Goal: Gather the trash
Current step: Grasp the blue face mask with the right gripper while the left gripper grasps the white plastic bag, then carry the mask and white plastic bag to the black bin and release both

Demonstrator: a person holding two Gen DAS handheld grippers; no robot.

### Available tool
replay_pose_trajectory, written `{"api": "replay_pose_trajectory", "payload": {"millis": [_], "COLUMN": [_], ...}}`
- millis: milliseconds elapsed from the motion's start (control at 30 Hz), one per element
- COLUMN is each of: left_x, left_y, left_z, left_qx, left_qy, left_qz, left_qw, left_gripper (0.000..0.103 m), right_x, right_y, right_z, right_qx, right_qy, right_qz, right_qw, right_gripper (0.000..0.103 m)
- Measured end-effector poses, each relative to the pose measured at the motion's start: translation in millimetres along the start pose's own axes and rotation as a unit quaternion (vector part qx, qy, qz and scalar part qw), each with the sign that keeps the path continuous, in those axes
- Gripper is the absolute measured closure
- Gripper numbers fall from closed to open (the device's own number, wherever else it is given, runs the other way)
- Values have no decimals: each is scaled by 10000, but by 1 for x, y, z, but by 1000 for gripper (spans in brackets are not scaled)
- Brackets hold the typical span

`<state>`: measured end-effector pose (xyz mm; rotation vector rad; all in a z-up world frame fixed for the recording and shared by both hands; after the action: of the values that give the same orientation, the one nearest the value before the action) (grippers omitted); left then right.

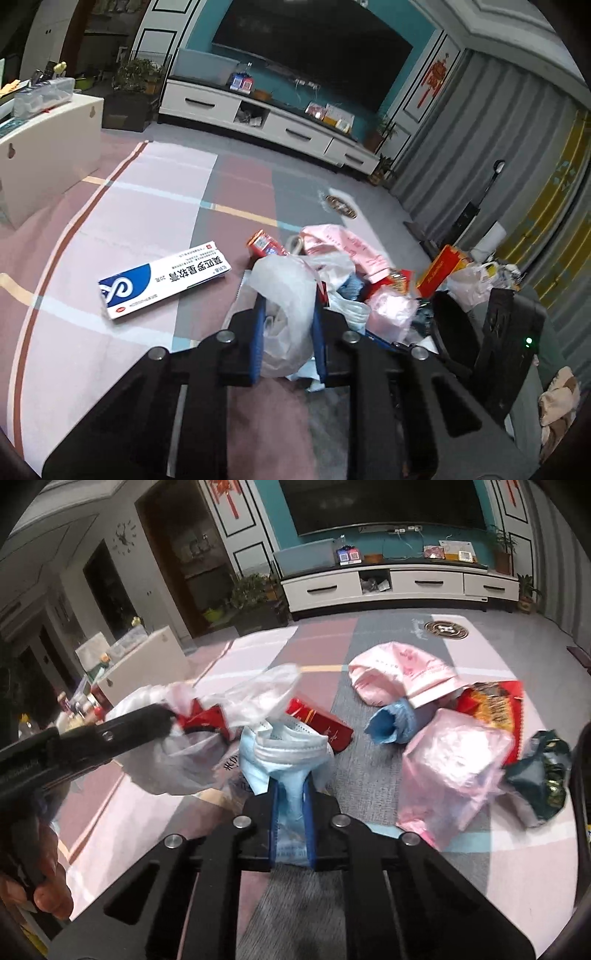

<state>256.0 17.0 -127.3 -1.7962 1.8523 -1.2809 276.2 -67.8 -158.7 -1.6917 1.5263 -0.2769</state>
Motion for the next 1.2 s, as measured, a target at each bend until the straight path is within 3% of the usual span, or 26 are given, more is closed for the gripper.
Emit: {"api": "replay_pose_trajectory", "payload": {"millis": [167, 367, 767, 1200], "left_x": [5, 16, 75, 176], "left_y": [-6, -7, 5, 16], "left_z": [-38, -49, -42, -13], "left_qx": [328, 377, 267, 52], "left_qy": [240, 430, 591, 777], "left_qz": [-28, 57, 711, 1517], "left_qw": [9992, 9983, 9954, 9854], "left_gripper": [80, 80, 80, 80], "right_x": [2, 11, 50, 109], "right_y": [-2, -5, -9, -7], "right_z": [-35, -66, -111, -167], "right_qx": [245, 549, 912, 1358], "right_qy": [-86, -109, 26, 360], "right_qz": [92, 177, 428, 844], "right_qw": [9996, 9983, 9949, 9865], "right_gripper": [90, 90, 90, 90]}}
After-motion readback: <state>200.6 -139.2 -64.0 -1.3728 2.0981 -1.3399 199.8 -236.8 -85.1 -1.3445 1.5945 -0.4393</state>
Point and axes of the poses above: each gripper's, at about its wrist camera, not at the fingertips, and z roughly the way its jaws point, x to its right, y to its underside, the point moved 10 cm from there along z, roughly the way its jaws point, and after that the axes turned 3 degrees about z, right-handed, at the moved point
